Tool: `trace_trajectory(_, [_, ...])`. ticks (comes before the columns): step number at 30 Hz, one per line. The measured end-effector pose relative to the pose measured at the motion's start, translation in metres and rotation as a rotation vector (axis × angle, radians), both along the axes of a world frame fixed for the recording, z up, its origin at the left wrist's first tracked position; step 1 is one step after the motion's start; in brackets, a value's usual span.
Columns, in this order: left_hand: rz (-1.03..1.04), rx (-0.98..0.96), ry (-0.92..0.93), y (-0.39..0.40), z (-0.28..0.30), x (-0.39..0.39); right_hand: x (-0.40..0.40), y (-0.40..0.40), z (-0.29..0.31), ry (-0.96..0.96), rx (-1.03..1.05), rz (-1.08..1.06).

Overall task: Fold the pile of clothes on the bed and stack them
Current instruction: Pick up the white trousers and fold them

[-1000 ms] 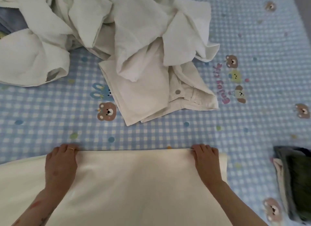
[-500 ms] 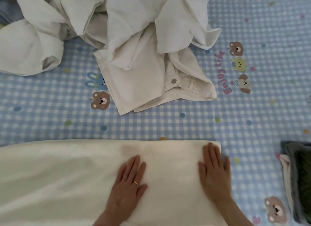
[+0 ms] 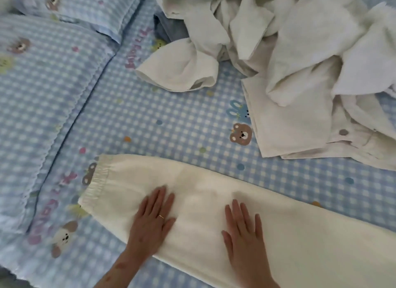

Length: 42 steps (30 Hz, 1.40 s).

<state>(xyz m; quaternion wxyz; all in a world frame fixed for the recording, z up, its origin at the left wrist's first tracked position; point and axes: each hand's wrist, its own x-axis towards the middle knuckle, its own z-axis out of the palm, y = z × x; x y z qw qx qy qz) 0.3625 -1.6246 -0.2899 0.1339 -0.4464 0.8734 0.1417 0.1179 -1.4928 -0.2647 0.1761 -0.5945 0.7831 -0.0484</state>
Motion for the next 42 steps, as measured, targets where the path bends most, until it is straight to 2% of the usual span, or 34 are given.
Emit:
trace_trajectory(4, [0.265, -0.142, -0.023, -0.055, 0.017, 0.089, 0.009, 0.001, -0.007, 0.005, 0.052, -0.109])
trace_trajectory(6, [0.476, -0.181, 0.0, -0.077, 0.025, 0.122, 0.03, -0.009, -0.002, -0.036, 0.039, -0.11])
trace_trajectory(8, [0.686, -0.097, 0.157, -0.09, 0.028, 0.135, 0.063, -0.024, 0.002, -0.067, 0.007, -0.039])
trace_trajectory(10, [0.8, 0.055, 0.356, -0.1, 0.036, 0.129, 0.093, -0.041, 0.006, -0.096, 0.001, 0.034])
trace_trajectory(12, [0.895, 0.156, 0.38, -0.103, 0.042, 0.124, 0.113, -0.055, 0.013, -0.157, 0.002, 0.038])
trace_trajectory(13, [0.986, 0.23, 0.404, -0.103, 0.044, 0.123, 0.122, -0.06, 0.016, -0.213, -0.011, 0.004])
trace_trajectory(15, [1.146, 0.403, 0.565, -0.1, 0.056, 0.12, 0.139, -0.07, 0.025, -0.413, -0.009, -0.149])
trace_trajectory(17, [1.221, 0.476, 0.746, -0.091, 0.076, 0.108, 0.158, -0.086, 0.047, -0.721, 0.048, -0.349])
trace_trajectory(20, [1.069, 0.404, 0.819, -0.062, 0.108, 0.066, 0.181, -0.118, 0.082, -1.195, 0.104, -0.609])
trace_trajectory(21, [1.011, 0.397, 0.845, -0.047, 0.114, 0.05, 0.185, -0.127, 0.091, -1.254, 0.101, -0.635])
trace_trajectory(24, [0.869, 0.424, 0.929, -0.008, 0.128, 0.008, 0.176, -0.14, 0.11, -1.258, 0.043, -0.81])
trace_trajectory(25, [0.812, 0.376, 0.945, 0.003, 0.129, 0.0, 0.166, -0.14, 0.112, -1.246, 0.016, -0.894])
trace_trajectory(28, [0.592, 0.041, 0.826, 0.033, 0.111, -0.012, 0.129, -0.126, 0.111, -1.269, 0.003, -1.036])
trace_trajectory(29, [0.558, -0.003, 0.753, 0.042, 0.101, -0.012, 0.117, -0.117, 0.109, -1.272, -0.001, -1.04])
trace_trajectory(34, [0.519, 0.065, 0.629, 0.063, 0.063, -0.008, 0.041, -0.047, 0.093, -1.369, -0.058, -1.094])
trace_trajectory(36, [0.368, 0.053, 0.572, 0.068, 0.05, -0.01, 0.01, -0.018, 0.08, -1.367, -0.07, -1.174])
trace_trajectory(39, [0.011, 0.039, 0.496, 0.073, 0.037, -0.017, -0.021, 0.015, 0.056, -1.308, -0.057, -1.26])
trace_trajectory(42, [-0.144, 0.077, 0.43, 0.077, 0.031, -0.021, -0.031, 0.04, 0.037, -1.216, -0.014, -1.26])
